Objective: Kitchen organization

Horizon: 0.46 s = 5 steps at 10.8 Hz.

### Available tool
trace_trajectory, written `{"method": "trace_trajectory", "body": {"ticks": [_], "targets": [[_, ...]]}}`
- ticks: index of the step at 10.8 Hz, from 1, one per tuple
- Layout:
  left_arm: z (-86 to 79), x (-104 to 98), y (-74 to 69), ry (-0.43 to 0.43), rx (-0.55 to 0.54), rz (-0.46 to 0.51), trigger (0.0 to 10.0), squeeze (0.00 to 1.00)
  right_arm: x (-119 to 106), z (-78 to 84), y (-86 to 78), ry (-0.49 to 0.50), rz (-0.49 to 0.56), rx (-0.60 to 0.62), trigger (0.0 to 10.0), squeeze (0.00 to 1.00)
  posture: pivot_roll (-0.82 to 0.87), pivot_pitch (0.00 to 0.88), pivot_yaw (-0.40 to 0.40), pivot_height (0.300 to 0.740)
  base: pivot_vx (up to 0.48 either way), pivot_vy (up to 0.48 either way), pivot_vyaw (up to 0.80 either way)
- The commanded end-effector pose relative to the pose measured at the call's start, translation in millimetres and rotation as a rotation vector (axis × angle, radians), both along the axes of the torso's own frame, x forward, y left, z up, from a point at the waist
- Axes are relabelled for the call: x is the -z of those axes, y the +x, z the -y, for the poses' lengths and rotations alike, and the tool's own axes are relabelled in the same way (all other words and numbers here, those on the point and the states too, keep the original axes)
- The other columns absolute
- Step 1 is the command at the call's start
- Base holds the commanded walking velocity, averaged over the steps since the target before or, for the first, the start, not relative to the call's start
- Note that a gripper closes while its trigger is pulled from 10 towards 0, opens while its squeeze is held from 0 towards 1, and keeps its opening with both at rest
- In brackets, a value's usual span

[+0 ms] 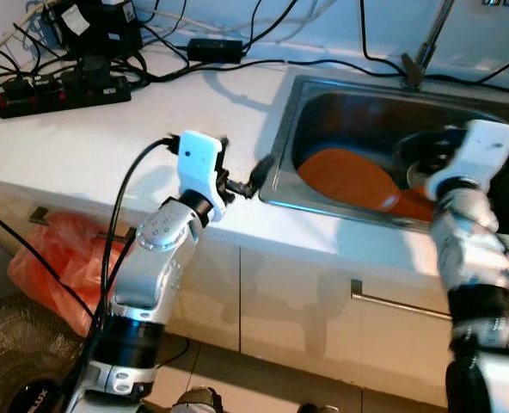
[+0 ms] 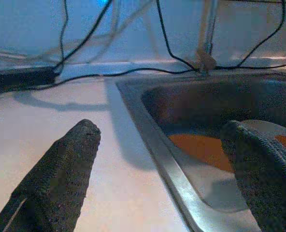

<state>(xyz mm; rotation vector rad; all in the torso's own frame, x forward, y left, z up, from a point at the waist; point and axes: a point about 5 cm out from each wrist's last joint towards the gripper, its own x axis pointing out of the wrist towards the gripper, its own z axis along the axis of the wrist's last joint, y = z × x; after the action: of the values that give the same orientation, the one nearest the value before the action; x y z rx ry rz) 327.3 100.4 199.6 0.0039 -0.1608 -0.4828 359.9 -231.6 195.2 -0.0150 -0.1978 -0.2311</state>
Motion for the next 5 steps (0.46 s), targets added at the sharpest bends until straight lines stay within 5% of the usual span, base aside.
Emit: {"method": "trace_trajectory", "body": {"ticks": [1,2,3,4,5], "targets": [[-0.9,-4.1,-2.1,-0.003,-0.022,0.032,10.0,0.00,-8.8,-3.1,-3.9,-0.040,0.040,-0.026,10.0,0.88,0.11,0.062,-0.011,0.740,0.000,0.000,0.00],[1.0,-3.9,-2.7,-0.027,-0.025,0.030,10.0,0.00,-11.6,-8.0,-7.5,-0.053,0.040,-0.049,10.0,0.27,0.10,0.060,-0.010,0.740,0.000,0.000,0.00],[1.6,-3.8,-2.9,-0.029,-0.022,0.030,10.0,0.00,-11.6,-8.5,-8.1,-0.053,0.038,-0.051,10.0,0.27,0.10,0.060,-0.010,0.740,0.000,0.000,0.00],[2.0,-5.4,-2.4,-0.021,-0.031,0.046,10.0,0.00,-12.5,-7.2,-10.3,-0.052,0.030,-0.055,10.0,0.00,0.10,0.060,-0.010,0.740,0.000,0.000,-0.62],[1.5,-4.7,-2.3,-0.024,-0.030,0.043,10.0,0.00,-13.2,-5.9,-11.0,-0.051,0.025,-0.055,10.0,0.00,0.10,0.060,-0.013,0.740,0.000,0.000,-0.62]]}}
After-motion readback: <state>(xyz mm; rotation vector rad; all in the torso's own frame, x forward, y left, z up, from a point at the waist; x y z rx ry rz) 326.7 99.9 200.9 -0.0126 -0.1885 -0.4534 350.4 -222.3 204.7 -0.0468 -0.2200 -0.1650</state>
